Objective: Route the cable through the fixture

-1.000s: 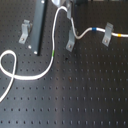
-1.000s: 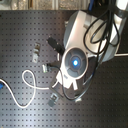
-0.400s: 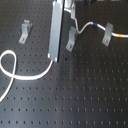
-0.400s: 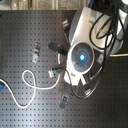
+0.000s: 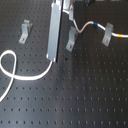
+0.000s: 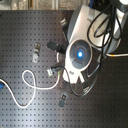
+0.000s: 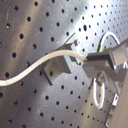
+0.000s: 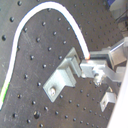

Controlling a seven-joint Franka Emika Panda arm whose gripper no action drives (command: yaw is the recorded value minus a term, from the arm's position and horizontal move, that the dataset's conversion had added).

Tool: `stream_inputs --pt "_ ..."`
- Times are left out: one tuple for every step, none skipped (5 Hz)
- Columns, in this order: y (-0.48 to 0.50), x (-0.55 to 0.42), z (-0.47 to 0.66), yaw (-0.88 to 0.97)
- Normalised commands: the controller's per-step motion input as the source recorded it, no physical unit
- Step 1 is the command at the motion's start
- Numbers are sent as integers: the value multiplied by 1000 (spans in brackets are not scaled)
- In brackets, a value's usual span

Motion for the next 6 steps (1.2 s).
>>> stream_inputs --pt "197 -165 268 297" --pt "106 -116 255 500" --pt "60 -109 196 611" --pt "1 3 216 537" --pt "-176 27 255 397" --pt "-209 106 184 360"
